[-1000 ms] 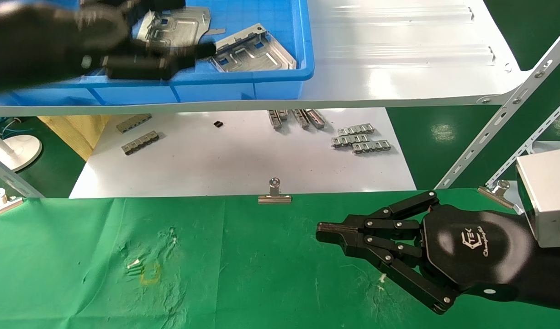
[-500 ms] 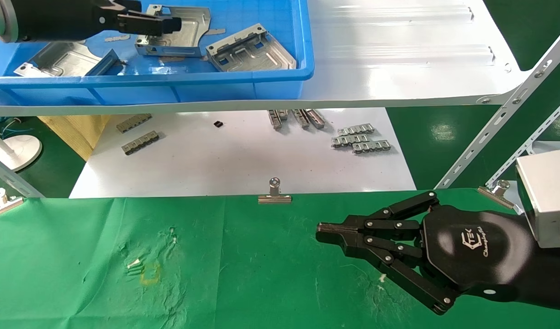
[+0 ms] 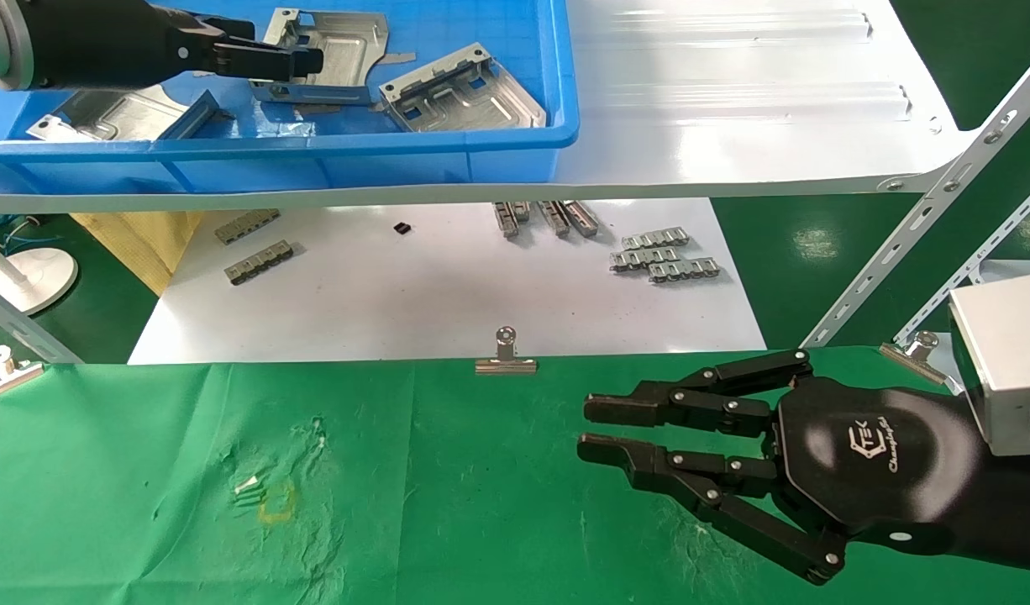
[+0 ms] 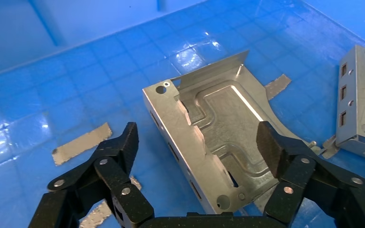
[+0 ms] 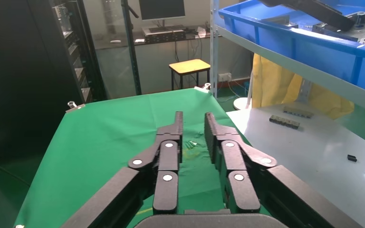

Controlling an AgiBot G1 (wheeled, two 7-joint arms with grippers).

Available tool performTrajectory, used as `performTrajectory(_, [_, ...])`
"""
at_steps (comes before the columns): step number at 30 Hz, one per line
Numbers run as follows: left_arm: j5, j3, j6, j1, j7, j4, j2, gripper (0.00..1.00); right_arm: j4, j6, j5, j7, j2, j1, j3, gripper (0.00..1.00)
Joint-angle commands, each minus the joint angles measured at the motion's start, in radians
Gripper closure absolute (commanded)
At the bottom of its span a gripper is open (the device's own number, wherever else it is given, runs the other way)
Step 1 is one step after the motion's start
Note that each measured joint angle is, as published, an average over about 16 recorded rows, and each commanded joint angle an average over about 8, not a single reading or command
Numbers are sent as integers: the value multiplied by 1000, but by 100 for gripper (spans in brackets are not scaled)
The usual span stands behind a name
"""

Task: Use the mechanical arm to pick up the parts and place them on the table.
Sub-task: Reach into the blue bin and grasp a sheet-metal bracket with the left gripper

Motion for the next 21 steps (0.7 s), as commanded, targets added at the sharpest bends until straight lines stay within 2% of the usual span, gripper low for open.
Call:
performTrajectory(1, [-2,-2,0,-3,5,9,2,100,0,0,0,0,0,0,0,0])
performTrajectory(21, [-17,-12,-58,5,-19,53,14,100,0,0,0,0,0,0,0,0])
